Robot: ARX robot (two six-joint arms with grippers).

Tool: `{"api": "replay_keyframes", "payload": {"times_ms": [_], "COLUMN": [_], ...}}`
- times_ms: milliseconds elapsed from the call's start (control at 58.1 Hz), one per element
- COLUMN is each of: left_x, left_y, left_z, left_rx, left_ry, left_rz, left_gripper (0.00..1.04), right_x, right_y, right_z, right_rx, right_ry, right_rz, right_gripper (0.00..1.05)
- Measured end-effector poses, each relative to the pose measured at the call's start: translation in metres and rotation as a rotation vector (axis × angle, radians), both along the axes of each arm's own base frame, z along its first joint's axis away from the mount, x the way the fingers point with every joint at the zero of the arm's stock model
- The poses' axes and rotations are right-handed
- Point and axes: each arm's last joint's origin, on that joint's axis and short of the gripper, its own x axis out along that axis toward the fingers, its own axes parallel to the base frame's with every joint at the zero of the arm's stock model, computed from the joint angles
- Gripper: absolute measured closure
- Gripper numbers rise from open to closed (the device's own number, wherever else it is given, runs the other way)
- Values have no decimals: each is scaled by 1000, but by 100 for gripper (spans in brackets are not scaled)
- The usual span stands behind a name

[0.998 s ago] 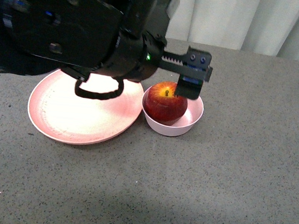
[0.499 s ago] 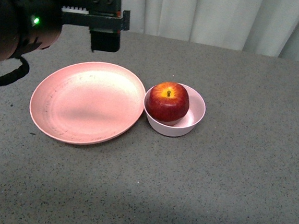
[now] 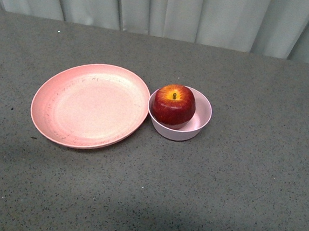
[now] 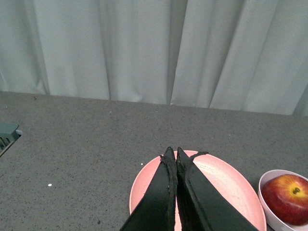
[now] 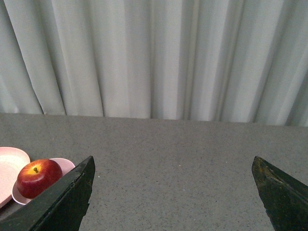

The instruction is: Move apple from plate to bowl

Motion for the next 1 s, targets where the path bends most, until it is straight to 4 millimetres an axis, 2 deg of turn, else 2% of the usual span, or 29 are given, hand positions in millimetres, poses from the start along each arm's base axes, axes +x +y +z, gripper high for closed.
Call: {"api": "replay_keyframes", "payload": {"times_ms": [138, 499, 998], "left_x": [-19, -51, -72], "left_y": [12, 33, 34], "left_z": [0, 1, 11], "left_rx": [2, 0, 0], "left_ry": [4, -1, -31], "left_rz": [8, 14, 13], "left_gripper": [101, 101, 101], "right_x": [0, 0, 0], "right_y": [0, 0, 0], "right_z": [0, 0, 0], "right_rx": [0, 0, 0], "right_ry": [0, 0, 0], "right_rz": [0, 0, 0], "right_gripper": [9, 9, 9]}}
